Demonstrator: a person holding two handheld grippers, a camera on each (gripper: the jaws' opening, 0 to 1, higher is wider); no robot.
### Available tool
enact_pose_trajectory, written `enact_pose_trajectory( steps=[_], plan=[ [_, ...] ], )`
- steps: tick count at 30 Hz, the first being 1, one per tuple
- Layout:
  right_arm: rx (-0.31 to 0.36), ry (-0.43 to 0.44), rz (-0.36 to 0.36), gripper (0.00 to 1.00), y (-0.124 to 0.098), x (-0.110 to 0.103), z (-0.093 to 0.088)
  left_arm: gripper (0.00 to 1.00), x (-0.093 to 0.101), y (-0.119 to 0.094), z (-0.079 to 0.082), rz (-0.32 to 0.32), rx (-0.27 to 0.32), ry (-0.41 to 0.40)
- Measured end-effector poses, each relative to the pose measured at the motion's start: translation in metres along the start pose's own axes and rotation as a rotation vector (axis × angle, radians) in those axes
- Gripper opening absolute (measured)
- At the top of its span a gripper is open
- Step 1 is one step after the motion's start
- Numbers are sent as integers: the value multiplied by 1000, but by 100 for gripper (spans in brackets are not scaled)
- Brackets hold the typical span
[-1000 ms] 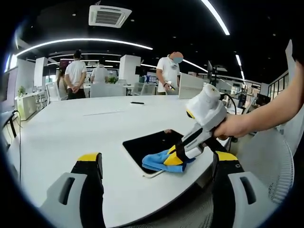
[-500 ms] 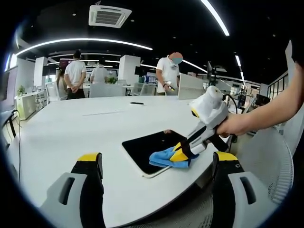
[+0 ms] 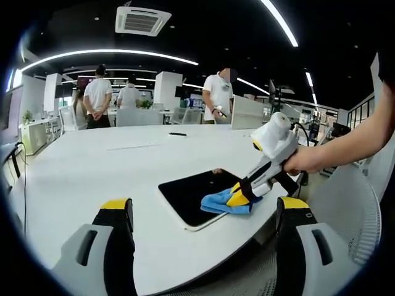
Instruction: Wipe the mirror surface with the cleaning cloth until all visible marks leave the cleaned area.
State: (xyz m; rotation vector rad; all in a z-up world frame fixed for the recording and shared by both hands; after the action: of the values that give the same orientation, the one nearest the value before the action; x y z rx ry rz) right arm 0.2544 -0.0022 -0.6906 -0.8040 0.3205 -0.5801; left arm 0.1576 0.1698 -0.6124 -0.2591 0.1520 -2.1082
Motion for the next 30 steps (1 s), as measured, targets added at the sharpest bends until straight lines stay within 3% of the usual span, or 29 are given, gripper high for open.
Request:
enact_pose_trajectory(
  steps=[15,30],
  plan=[
    [-5,-5,6,0,2,3,1,95,0,0,1,0,7,3],
    [32,25,-33,0,18,22,20,95,0,1,1,-3,3,3]
  ],
)
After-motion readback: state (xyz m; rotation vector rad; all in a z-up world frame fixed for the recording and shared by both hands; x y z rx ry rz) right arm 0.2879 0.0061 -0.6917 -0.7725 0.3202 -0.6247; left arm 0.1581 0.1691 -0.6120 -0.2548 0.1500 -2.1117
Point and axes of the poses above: the point that each gripper's makers call its tool centre point, and the gripper's own axes: y roughly forward along the fingers, x roughly to its right, z roughly out of its top, the point moved 6 cm from there along -y, roughly backward along the fingers, and after that the axes turned 2 degrees about -z, right-handed, at the moved point
